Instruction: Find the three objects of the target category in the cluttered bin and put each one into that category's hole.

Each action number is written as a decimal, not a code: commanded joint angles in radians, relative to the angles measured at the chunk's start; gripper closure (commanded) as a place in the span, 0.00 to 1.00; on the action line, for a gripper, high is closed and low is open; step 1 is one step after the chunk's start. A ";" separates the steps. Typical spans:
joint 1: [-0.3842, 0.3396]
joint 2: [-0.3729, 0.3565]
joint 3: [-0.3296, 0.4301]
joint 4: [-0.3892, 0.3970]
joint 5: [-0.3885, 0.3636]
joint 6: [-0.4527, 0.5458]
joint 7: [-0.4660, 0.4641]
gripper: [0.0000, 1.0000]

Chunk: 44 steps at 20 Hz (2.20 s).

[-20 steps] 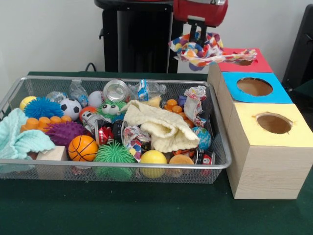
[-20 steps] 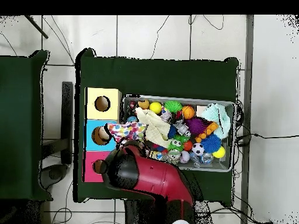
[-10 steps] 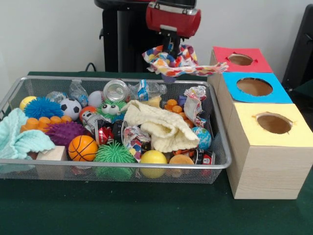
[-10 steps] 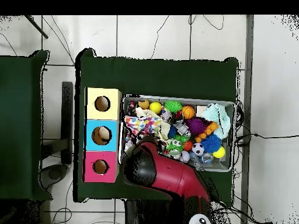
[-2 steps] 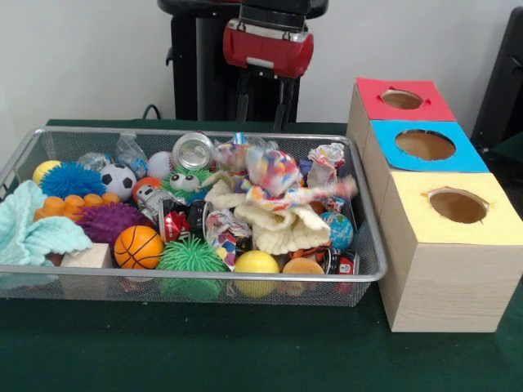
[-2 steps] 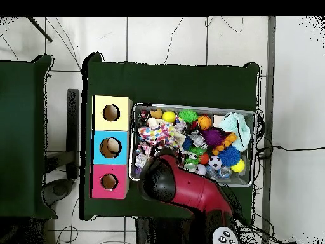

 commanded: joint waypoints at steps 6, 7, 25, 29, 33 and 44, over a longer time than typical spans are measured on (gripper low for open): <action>0.022 0.025 0.062 0.026 -0.037 0.030 0.102 0.00; 0.020 0.021 0.067 0.037 -0.028 0.030 0.113 0.00; 0.037 0.232 0.030 0.055 -0.027 -0.147 0.160 0.00; 0.064 0.227 -0.015 0.059 -0.019 -0.098 0.149 0.00; 0.099 0.207 -0.043 0.072 0.002 -0.028 0.152 0.00; 0.115 0.112 -0.018 0.142 0.051 -0.028 0.198 0.00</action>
